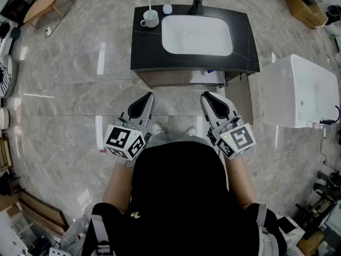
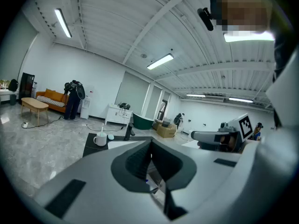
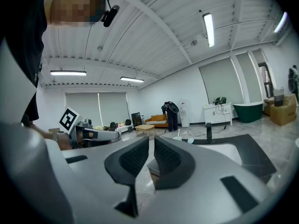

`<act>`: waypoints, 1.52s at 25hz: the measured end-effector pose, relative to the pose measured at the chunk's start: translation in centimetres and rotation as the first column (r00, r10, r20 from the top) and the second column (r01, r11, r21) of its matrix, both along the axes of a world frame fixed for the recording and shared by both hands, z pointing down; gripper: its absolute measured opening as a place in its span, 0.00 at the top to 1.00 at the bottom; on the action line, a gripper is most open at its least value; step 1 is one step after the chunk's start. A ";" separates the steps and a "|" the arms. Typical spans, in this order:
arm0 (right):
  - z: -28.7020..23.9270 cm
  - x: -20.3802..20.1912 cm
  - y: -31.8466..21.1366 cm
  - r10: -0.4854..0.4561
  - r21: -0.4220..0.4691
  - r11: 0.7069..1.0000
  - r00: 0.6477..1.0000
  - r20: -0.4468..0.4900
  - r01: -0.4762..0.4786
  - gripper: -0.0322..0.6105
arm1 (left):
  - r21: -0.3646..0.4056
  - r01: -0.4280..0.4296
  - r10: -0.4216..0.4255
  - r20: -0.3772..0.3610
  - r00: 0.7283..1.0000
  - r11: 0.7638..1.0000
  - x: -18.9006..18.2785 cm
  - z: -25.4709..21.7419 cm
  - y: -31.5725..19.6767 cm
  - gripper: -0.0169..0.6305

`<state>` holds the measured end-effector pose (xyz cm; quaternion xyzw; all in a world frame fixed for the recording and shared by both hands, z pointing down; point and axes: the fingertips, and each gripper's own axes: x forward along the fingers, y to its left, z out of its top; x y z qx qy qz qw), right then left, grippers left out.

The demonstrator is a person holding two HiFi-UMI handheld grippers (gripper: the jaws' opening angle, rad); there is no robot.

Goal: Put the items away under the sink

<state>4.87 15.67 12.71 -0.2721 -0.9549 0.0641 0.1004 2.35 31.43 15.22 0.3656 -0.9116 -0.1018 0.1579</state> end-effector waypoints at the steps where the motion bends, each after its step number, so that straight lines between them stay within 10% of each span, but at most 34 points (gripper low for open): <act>1: 0.1 -0.1 0.5 0.001 0.001 1.000 1.000 -0.003 -0.001 0.87 | 0.003 0.001 -0.001 -0.002 1.000 1.000 -0.2 0.1 0.5 0.94; 22: 2.9 -5.1 7.6 0.133 -0.007 0.991 0.988 -0.082 -0.134 0.87 | 0.048 -0.061 0.066 -0.103 0.993 0.997 -5.2 4.6 9.3 0.94; 38: 3.4 -21.6 1.6 -0.059 -0.071 0.996 0.996 -0.071 0.054 0.87 | -0.042 0.109 -0.112 -0.089 0.990 0.993 -18.0 4.1 4.0 0.94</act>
